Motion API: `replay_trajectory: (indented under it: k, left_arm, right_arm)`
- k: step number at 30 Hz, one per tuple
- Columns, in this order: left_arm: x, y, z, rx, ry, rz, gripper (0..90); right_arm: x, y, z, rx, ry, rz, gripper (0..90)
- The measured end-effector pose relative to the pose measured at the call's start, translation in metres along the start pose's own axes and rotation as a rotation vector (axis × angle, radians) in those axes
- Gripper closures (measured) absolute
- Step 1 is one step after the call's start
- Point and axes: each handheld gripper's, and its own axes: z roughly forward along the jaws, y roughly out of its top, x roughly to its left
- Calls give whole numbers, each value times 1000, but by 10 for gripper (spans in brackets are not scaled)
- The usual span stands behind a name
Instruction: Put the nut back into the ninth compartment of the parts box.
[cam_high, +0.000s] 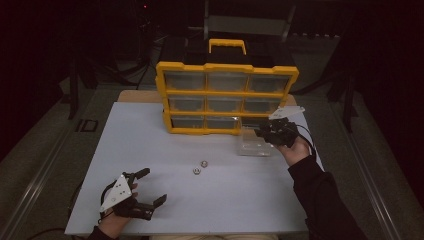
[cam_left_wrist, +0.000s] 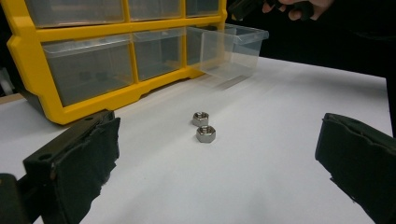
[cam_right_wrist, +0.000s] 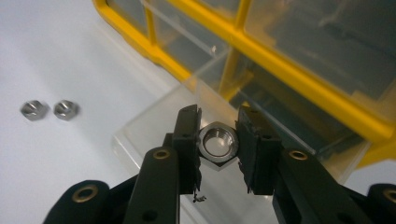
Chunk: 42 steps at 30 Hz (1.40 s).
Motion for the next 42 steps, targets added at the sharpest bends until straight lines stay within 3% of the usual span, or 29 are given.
replay_trajectory:
  k: [6,7,10,20,26,42]
  left_arm:
    - [0,0,0,0,0,0,0]
    - [0,0,0,0,0,0,0]
    - [0,0,0,1,0,1,0]
    - [0,0,0,0,-1,0,0]
    - [0,0,0,1,-1,-1,0]
    - [1,0,0,4,2,-4,0]
  right_arm:
    - [-2,0,11,72,-7,43,702]
    - [-4,0,14,107,-19,62,702]
    - [-6,-1,18,139,-15,96,701]
    - [-11,-4,29,228,-9,127,695]
    - [-11,-5,31,236,-1,126,674]
    - [-13,8,9,172,12,202,284]
